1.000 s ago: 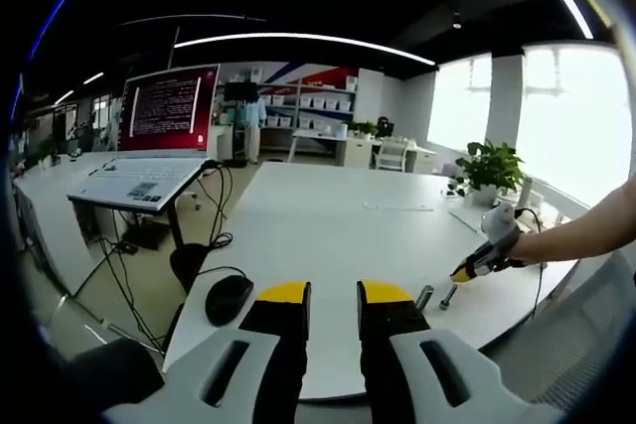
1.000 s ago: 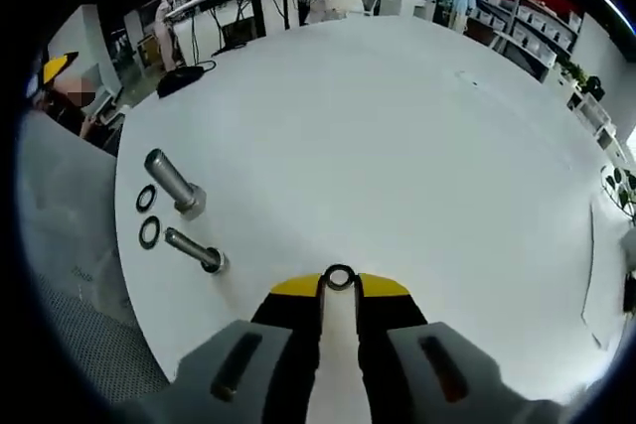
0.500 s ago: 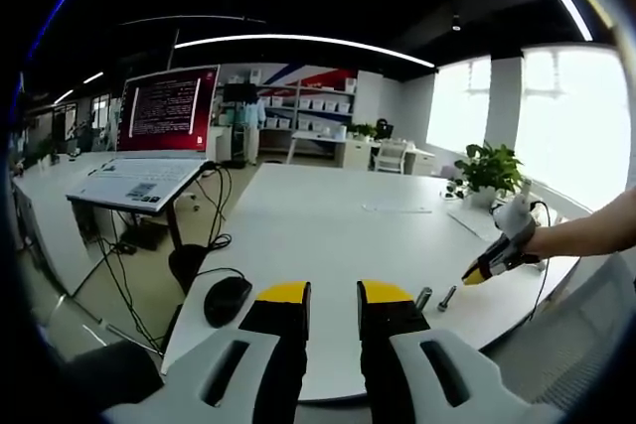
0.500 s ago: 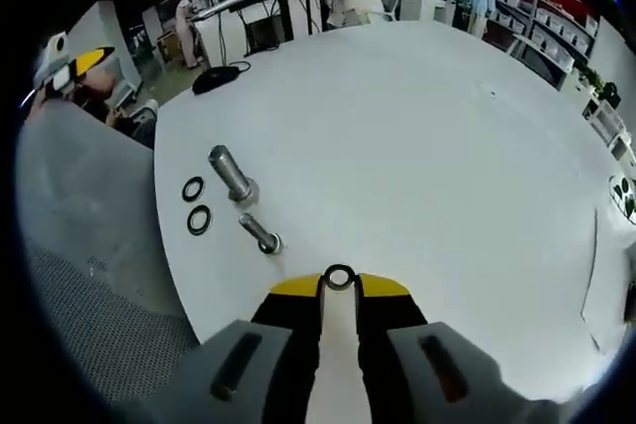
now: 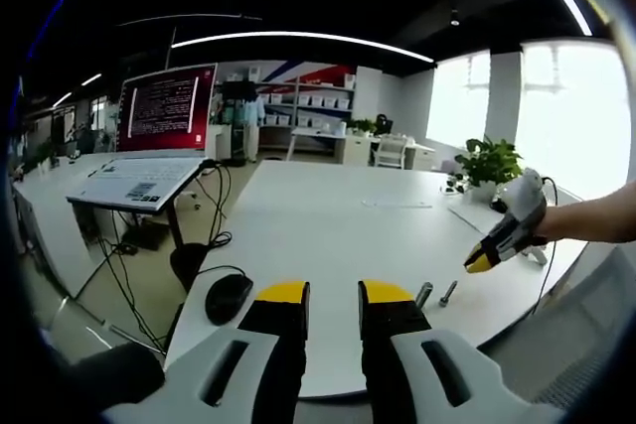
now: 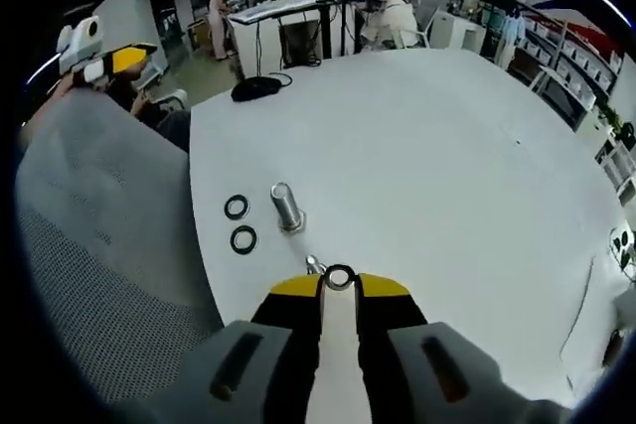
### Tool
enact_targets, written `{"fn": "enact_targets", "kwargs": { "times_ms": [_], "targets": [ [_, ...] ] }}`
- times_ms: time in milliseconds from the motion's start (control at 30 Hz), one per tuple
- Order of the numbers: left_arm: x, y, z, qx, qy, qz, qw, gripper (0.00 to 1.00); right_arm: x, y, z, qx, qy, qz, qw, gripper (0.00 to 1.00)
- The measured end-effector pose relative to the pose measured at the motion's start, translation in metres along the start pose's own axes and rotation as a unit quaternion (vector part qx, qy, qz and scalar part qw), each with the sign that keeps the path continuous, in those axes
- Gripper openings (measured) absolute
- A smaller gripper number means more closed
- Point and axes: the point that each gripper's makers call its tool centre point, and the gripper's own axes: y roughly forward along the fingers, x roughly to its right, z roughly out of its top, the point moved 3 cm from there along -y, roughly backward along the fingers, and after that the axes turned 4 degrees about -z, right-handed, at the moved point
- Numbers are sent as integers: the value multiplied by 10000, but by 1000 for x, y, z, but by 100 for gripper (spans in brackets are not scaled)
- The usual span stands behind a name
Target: Place the washer onto the threaded stud by aligning its center hole with the stud, sliding it down to the base, and recovering from edge contact or off-axis alignment until the washer reaches the visible bottom stop.
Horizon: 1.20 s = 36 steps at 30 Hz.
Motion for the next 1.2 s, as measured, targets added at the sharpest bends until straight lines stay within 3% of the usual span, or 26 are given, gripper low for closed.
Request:
{"fn": "enact_targets", "kwargs": {
  "times_ms": [400,867,1200],
  "targets": [
    [1,-1,0,30,2,-20,10000,17,-18,16,2,-349,-796,87,9962,14],
    [0,0,2,98,-28,-44,9999,18,-15,27,5,-746,-1125,126,9908,14],
    [-1,-1,3,171,-85,-25,9998,18,-18,26,7,-850,-1223,223,9886,14]
  ]
}}
